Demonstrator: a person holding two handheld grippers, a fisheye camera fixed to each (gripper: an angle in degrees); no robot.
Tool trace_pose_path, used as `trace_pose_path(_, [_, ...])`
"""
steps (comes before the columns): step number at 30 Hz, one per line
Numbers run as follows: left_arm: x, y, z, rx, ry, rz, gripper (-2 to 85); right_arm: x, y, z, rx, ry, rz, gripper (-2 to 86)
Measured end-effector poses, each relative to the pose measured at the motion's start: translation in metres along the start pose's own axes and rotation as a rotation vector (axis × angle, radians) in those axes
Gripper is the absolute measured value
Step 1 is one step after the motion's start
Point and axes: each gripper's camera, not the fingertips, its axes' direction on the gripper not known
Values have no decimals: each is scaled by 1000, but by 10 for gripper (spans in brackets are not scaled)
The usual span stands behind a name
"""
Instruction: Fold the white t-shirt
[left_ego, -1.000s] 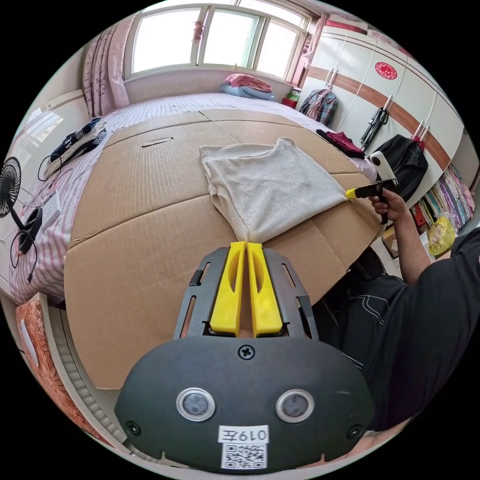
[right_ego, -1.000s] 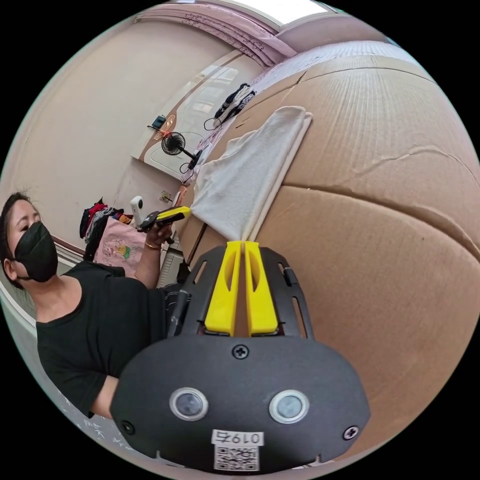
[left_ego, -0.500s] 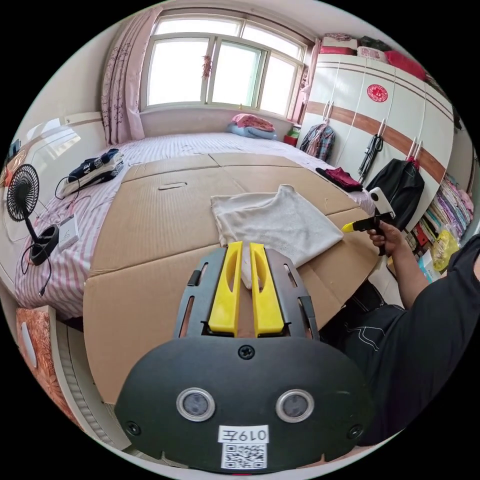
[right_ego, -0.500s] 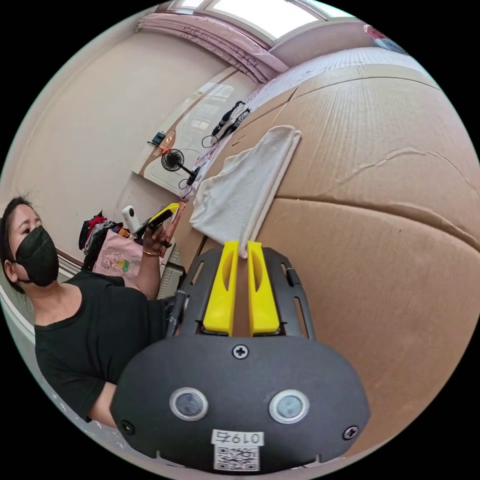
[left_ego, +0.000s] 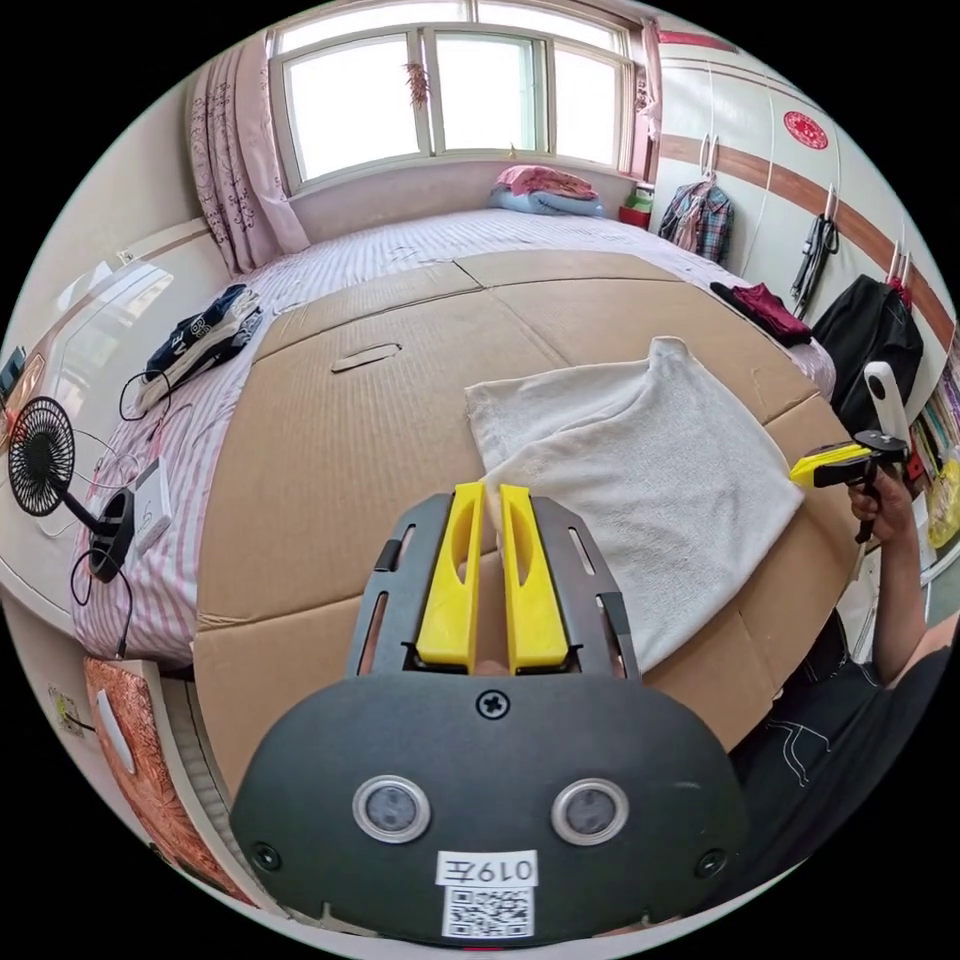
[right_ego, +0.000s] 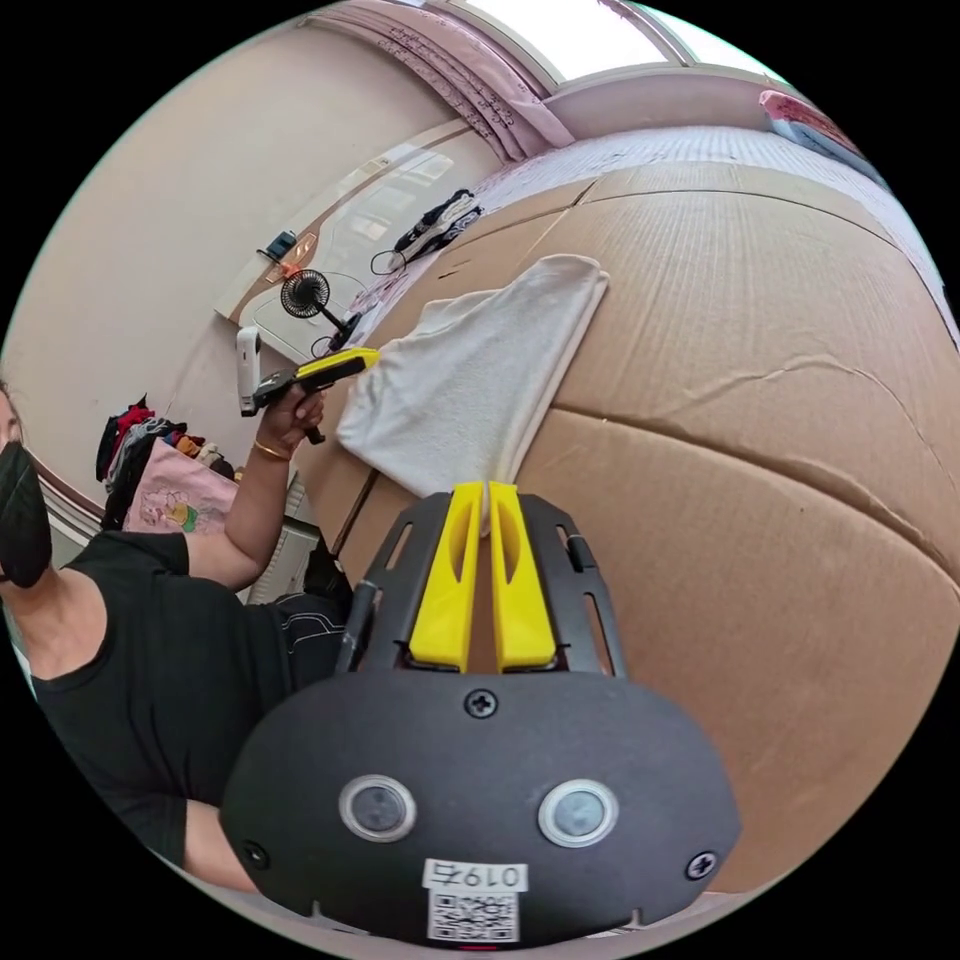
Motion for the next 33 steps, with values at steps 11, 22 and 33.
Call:
trace_pose_path(11, [41, 28, -76, 188, -226, -26, 11, -23, 93, 65, 242, 508, -166, -6])
trace_pose_path(22, [155, 73, -119, 121, -146, -179, 9, -69, 139, 243, 242, 792, -81, -7])
trace_pose_path(33, [168, 111, -150, 98, -102, -191, 10, 6, 214, 306, 222, 722, 14, -10])
